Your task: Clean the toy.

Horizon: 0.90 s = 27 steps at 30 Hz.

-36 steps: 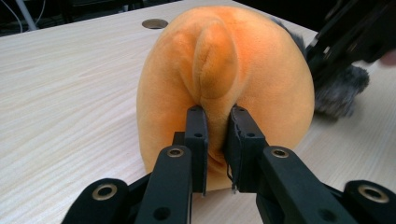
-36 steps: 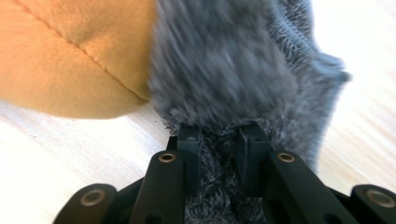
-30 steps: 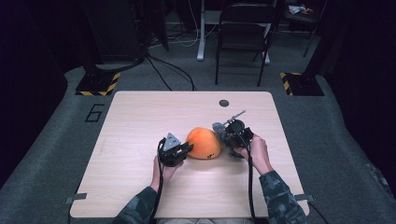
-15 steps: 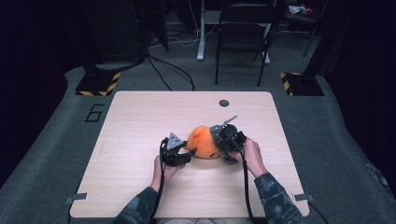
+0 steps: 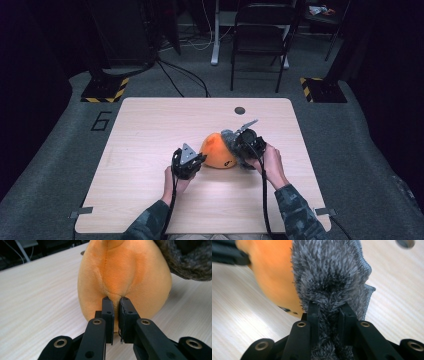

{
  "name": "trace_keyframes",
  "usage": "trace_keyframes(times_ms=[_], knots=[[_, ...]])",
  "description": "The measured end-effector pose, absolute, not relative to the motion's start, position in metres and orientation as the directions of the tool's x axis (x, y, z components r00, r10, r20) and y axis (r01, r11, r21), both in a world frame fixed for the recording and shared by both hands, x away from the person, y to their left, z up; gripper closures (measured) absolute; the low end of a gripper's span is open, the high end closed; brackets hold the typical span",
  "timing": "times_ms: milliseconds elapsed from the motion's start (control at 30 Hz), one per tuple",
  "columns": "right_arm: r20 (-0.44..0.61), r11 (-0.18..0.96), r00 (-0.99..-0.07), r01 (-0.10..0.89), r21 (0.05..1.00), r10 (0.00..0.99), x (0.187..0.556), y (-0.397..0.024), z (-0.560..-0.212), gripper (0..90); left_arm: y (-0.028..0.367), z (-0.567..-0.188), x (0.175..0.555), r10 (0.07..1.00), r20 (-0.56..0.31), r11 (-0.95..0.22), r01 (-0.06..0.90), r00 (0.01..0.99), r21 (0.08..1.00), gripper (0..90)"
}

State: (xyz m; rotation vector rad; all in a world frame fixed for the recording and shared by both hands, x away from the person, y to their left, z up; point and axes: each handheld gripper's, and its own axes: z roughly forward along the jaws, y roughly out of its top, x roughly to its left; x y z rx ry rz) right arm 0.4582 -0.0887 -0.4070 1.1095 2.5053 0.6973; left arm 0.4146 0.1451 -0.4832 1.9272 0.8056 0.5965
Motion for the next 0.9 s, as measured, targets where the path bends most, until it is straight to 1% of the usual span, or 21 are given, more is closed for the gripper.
trace_keyframes(times_ms=[67, 167, 233, 367, 433, 567, 600, 767, 900], knots=[[-0.095, 0.583, -0.665, 0.566, 0.582, 0.741, 0.454, -0.087, -0.399, 74.6, 0.141, -0.480, 0.411, 0.728, 0.107, -0.373, 0.259, 0.677, 0.891, 83.9], [-0.120, 0.591, -0.679, 0.521, 0.616, 0.724, 0.446, -0.077, -0.393, 74.5, 0.136, -0.479, 0.407, 0.716, 0.119, -0.378, 0.238, 0.688, 0.894, 83.7], [-0.158, 0.614, -0.675, 0.515, 0.598, 0.721, 0.444, -0.071, -0.396, 74.4, 0.135, -0.480, 0.407, 0.713, 0.118, -0.384, 0.243, 0.692, 0.891, 83.6], [-0.137, 0.606, -0.665, 0.551, 0.574, 0.734, 0.452, -0.073, -0.412, 74.5, 0.137, -0.482, 0.410, 0.711, 0.090, -0.372, 0.264, 0.697, 0.890, 82.7], [-0.107, 0.592, -0.655, 0.585, 0.554, 0.748, 0.456, -0.077, -0.418, 74.5, 0.138, -0.483, 0.411, 0.712, 0.085, -0.368, 0.267, 0.697, 0.891, 82.4], [-0.087, 0.591, -0.640, 0.637, 0.495, 0.763, 0.465, -0.087, -0.433, 74.5, 0.138, -0.484, 0.411, 0.713, 0.079, -0.362, 0.269, 0.696, 0.893, 82.0], [-0.080, 0.584, -0.635, 0.645, 0.493, 0.768, 0.467, -0.088, -0.435, 74.5, 0.138, -0.484, 0.411, 0.711, 0.081, -0.365, 0.267, 0.699, 0.892, 82.0], [-0.064, 0.586, -0.622, 0.693, 0.420, 0.781, 0.475, -0.095, -0.452, 74.5, 0.138, -0.484, 0.411, 0.711, 0.081, -0.364, 0.267, 0.698, 0.892, 82.1], [-0.074, 0.595, -0.609, 0.729, 0.339, 0.789, 0.480, -0.097, -0.470, 74.3, 0.139, -0.484, 0.411, 0.712, 0.085, -0.366, 0.266, 0.697, 0.892, 82.0]])
